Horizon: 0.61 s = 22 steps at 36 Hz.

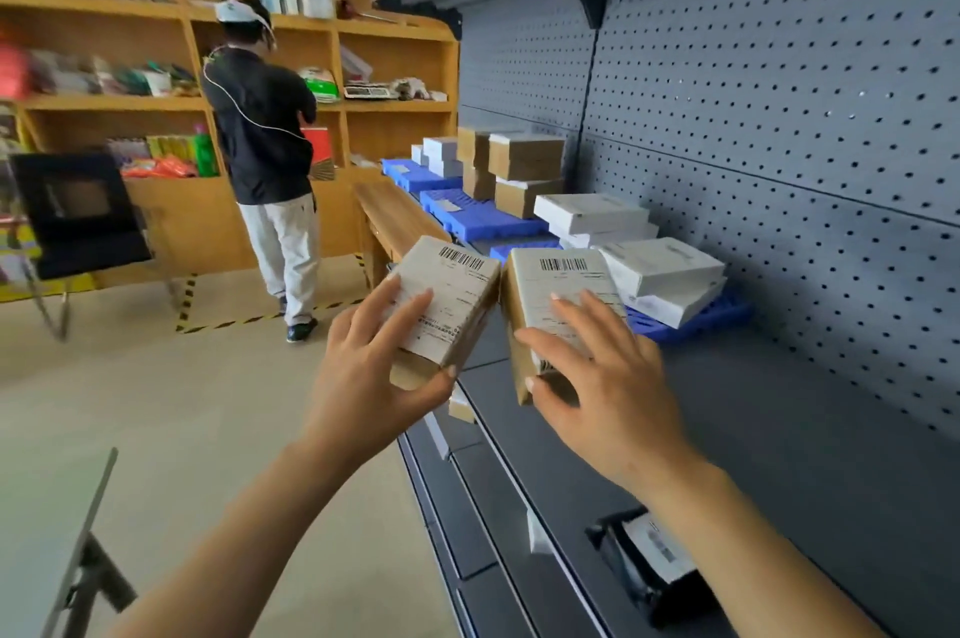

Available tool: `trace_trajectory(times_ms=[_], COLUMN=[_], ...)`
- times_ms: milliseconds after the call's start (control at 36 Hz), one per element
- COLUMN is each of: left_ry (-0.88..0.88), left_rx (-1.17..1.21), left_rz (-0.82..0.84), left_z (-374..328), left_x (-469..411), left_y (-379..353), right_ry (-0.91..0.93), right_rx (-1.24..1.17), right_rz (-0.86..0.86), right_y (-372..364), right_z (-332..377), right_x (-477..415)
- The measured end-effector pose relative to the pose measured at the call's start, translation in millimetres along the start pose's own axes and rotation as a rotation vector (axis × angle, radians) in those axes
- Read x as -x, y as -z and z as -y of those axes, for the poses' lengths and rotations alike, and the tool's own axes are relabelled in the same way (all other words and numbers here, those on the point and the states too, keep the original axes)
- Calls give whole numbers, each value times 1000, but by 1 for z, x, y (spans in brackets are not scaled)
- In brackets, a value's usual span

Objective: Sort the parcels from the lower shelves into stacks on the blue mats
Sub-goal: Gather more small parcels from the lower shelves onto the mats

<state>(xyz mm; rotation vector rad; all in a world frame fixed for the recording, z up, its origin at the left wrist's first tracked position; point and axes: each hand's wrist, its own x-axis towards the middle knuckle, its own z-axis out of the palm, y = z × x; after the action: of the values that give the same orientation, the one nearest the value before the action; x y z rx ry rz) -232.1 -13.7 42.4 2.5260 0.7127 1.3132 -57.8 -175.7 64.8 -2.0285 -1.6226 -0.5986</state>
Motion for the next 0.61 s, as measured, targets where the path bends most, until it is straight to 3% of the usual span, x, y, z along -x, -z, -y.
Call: trace_trajectory(times_ms=[333,611], left_ry=[-60,-206], left_rx=[-59,77], left_rz=[6,-11], left_z=[112,223], left_x=[-104,-224], left_y=[-6,-18], right_ry=[24,-55], right_rx=[97,214], right_rz=[-59,-159], right_y=[-76,-125], right_z=[10,13], right_x=[-128,-239])
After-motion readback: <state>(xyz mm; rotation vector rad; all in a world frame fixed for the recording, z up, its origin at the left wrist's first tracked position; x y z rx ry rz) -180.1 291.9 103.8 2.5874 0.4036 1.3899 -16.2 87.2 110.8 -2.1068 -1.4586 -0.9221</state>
